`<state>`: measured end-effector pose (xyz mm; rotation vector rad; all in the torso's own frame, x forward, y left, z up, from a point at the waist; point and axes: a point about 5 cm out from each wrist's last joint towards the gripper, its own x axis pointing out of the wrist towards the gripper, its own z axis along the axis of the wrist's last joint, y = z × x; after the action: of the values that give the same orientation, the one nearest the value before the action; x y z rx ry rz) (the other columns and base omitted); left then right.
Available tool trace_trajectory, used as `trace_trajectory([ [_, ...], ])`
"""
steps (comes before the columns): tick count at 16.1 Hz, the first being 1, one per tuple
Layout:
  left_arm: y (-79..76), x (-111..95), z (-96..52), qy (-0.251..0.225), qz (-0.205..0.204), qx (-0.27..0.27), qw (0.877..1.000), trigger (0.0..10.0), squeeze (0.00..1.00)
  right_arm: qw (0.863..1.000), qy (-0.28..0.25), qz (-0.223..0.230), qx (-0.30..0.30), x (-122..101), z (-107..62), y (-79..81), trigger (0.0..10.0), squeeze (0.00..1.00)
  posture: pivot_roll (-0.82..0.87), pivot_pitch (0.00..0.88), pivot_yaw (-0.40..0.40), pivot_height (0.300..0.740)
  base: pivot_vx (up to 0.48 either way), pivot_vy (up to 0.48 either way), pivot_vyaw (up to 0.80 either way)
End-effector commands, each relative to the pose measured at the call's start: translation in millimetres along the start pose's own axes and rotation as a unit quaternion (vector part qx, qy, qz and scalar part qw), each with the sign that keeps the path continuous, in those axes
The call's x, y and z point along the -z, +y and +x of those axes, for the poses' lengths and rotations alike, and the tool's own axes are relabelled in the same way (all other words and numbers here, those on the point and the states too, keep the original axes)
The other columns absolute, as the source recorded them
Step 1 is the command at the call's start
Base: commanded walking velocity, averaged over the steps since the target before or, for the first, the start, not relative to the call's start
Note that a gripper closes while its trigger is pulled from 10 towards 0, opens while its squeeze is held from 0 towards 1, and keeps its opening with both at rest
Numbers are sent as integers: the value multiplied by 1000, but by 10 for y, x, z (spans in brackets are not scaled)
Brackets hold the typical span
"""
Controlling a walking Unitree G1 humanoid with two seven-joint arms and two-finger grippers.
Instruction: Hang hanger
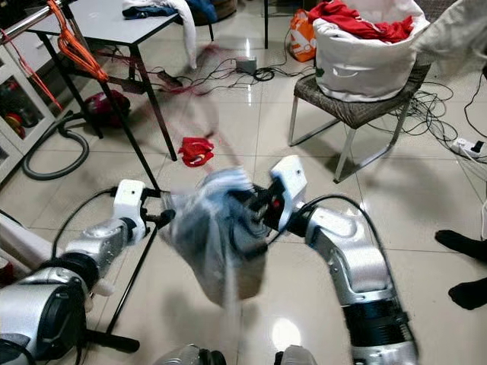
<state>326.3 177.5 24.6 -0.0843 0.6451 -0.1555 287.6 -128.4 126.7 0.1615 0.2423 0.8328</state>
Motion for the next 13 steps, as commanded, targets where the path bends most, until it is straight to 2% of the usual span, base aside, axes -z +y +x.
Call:
trace_trajectory([
  [1,61,106,-20,16,-20,-17,1000,10000,0,1000,-14,19,17,-43,-21,-33,10000,0,-205,0,161,740,0,0,0],
  [2,96,218,-37,30,-40,-36,998,10000,0,998,10,32,47,13,-43,-92,10000,0,-211,0,164,740,0,0,0],
  [5,149,277,-56,35,-47,-63,996,10000,0,986,104,61,115,214,-90,-272,10000,0,-209,0,158,740,0,0,0],
  [6,144,270,-53,34,-40,-64,997,10000,0,980,143,77,117,313,-142,-310,10000,0,-207,0,156,740,0,0,0],
  [7,140,264,-52,33,-35,-63,997,10000,0,977,161,76,114,350,-176,-325,10000,0,-207,0,155,740,0,0,0],
  [10,133,213,-44,26,-32,-64,997,10000,0,969,234,31,73,429,-354,-402,10000,0,-208,0,151,740,0,0,0],
  [11,133,213,-44,26,-32,-64,997,10000,0,969,234,31,73,429,-354,-402,10000,0,-208,0,151,740,0,0,0],
  [12,148,174,-44,20,-36,-66,997,10000,0,960,276,-5,51,449,-438,-477,10000,0,-205,0,148,740,0,0,0],
  [13,151,168,-44,19,-39,-67,997,10000,0,956,293,-21,29,454,-457,-480,10000,0,-204,0,148,740,0,0,0],
])
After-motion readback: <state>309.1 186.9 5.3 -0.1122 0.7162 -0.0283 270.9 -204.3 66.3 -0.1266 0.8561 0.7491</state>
